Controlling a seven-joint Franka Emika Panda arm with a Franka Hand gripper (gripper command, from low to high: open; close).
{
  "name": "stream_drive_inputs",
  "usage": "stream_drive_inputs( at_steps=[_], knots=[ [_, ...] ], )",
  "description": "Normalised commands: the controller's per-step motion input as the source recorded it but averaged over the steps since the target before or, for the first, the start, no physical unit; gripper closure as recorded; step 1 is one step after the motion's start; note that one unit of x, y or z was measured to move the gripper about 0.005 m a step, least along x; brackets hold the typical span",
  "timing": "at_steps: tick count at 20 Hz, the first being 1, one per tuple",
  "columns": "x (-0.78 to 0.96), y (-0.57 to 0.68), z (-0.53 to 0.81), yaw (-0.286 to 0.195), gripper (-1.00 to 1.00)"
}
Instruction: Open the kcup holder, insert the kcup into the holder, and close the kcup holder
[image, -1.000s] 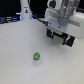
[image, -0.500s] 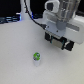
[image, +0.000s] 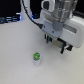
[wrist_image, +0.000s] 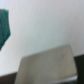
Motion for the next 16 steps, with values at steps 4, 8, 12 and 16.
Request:
stream_drive_inputs(
  at_steps=[4,8,12,16],
  knots=[
    [0.32,-0.61,0.14,-0.214,-1.00],
    [0.25,-0.42,0.06,-0.183,1.00],
    [0.27,-0.51,0.02,-0.236,-1.00],
    [0.30,-0.39,-0.03,-0.215,-1.00]
  ],
)
